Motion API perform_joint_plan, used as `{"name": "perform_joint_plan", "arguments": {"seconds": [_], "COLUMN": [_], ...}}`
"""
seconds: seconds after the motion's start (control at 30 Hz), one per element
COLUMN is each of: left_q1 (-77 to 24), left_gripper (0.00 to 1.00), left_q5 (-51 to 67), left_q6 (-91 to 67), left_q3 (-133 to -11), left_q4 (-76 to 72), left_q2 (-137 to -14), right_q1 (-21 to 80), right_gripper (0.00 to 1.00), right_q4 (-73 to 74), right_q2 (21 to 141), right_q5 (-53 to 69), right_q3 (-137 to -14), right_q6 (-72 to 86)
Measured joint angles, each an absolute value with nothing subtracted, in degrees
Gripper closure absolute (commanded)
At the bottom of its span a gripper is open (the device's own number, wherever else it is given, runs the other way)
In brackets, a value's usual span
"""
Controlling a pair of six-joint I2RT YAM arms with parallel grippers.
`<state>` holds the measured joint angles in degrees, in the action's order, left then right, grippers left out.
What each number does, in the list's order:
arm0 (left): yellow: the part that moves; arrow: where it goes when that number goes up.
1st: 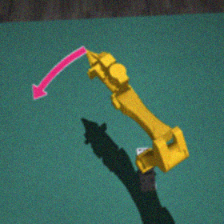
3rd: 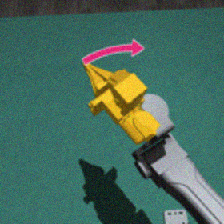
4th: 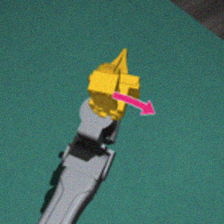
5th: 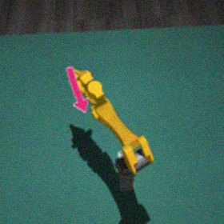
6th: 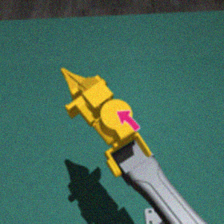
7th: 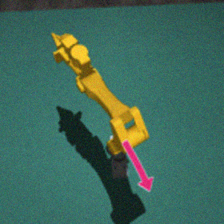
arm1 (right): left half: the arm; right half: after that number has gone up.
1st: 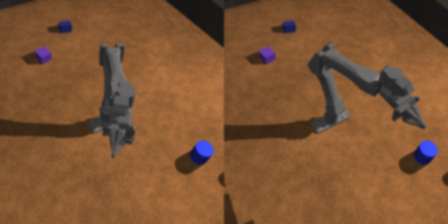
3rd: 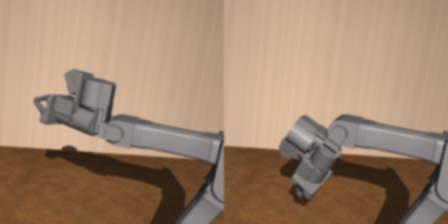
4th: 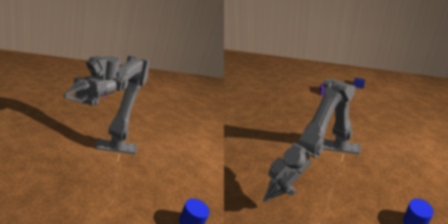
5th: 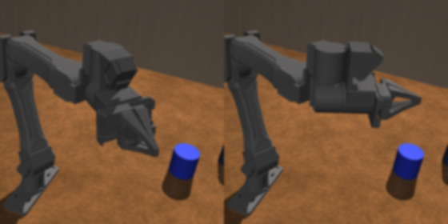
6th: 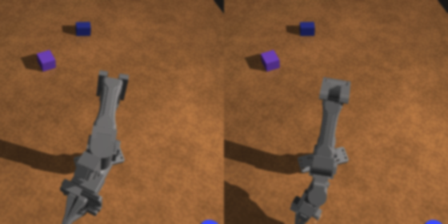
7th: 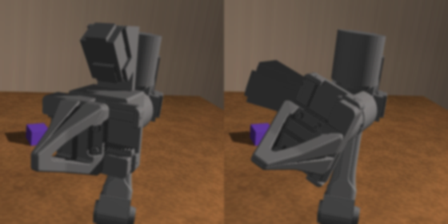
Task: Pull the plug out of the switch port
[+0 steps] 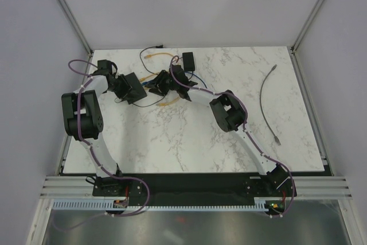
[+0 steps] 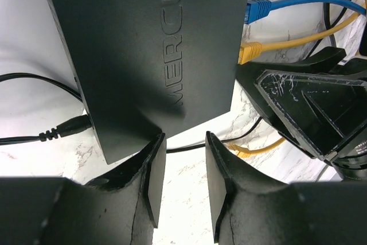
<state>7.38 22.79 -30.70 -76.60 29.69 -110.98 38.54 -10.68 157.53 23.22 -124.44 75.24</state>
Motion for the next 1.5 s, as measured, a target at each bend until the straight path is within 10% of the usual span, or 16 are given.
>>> {"name": "perform_joint_plan", "arguments": {"seconds": [0.6, 1.13, 1.5], "left_q1": [7.4, 7.4, 7.4], "left_gripper": [0.59, 0.59, 0.59], "left_q5": [22.8, 22.9, 22.9], "left_q6": [-30.7, -30.8, -30.8], "left_q3": [-76.5, -76.5, -76.9], "left_q4": [29.7, 29.6, 29.7], "left_q2": [-111.0, -111.0, -111.0], "right_q1": [39.9, 40.1, 39.9], "right_gripper": [0.56, 1.0, 0.71], "right_q4": [-10.1, -11.5, -17.8], "right_q2": [160.4, 161.1, 161.1], "right_q5": [20.6, 19.3, 18.8], "right_q3": [-128.7, -128.7, -126.2], "right_q6": [77.1, 80.4, 82.7]}}
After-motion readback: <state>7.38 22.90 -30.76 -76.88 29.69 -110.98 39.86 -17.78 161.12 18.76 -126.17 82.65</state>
